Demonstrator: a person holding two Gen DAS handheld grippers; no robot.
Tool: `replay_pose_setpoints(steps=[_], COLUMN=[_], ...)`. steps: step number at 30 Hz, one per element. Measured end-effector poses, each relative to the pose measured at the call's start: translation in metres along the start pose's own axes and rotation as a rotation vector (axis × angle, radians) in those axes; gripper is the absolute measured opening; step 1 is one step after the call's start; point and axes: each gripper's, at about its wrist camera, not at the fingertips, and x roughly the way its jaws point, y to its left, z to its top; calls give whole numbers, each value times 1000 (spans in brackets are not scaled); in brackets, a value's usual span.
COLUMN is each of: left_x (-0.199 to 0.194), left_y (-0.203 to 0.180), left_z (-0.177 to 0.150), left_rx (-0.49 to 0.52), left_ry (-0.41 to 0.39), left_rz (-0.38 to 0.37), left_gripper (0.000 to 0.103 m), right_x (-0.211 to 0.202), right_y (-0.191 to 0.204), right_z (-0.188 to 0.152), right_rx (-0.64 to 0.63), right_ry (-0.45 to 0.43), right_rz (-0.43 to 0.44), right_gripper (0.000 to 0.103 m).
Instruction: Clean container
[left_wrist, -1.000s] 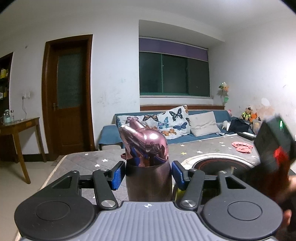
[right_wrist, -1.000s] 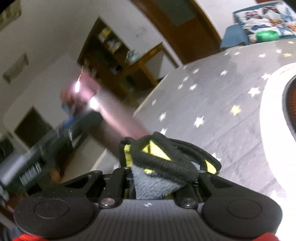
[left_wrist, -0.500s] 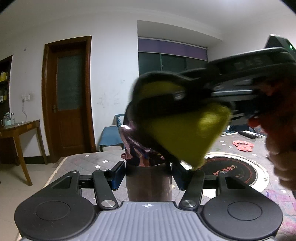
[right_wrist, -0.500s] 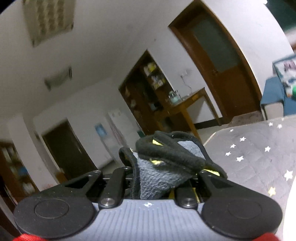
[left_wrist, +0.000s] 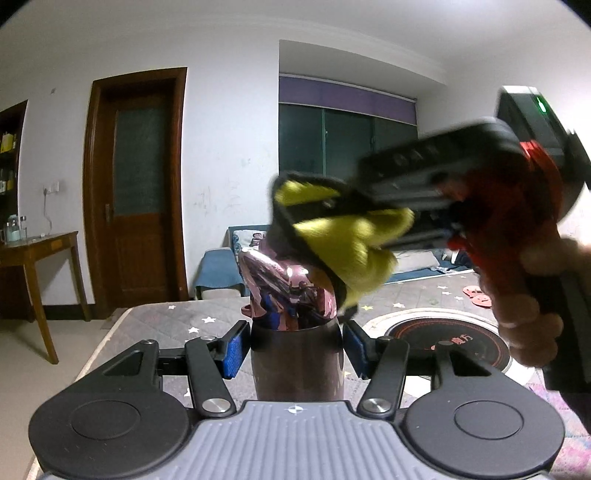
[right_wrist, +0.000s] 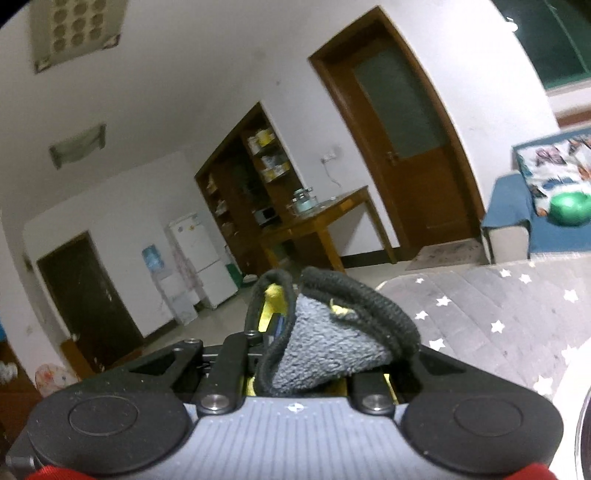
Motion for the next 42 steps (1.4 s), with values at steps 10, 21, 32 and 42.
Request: replay_pose_setpoints(steps=[10, 21, 32, 42], left_x=[-2, -1, 7, -7], left_y=[-4, -1, -5, 4], left_z=[0, 1, 0, 2], left_rx=[22, 20, -10, -43], left_ry=[7, 12, 35, 0], left_rz=[0, 7, 12, 92], left_gripper=[60, 60, 61, 62], right_x=[-1, 40, 40, 14], right_y=[-74, -142, -130, -92], right_z=[-24, -62, -74, -84], right_rx=[281, 490, 313, 173], right_ry=[-17, 124, 270, 336], right_rz=[102, 32, -123, -112], right_gripper=[16, 16, 16, 16])
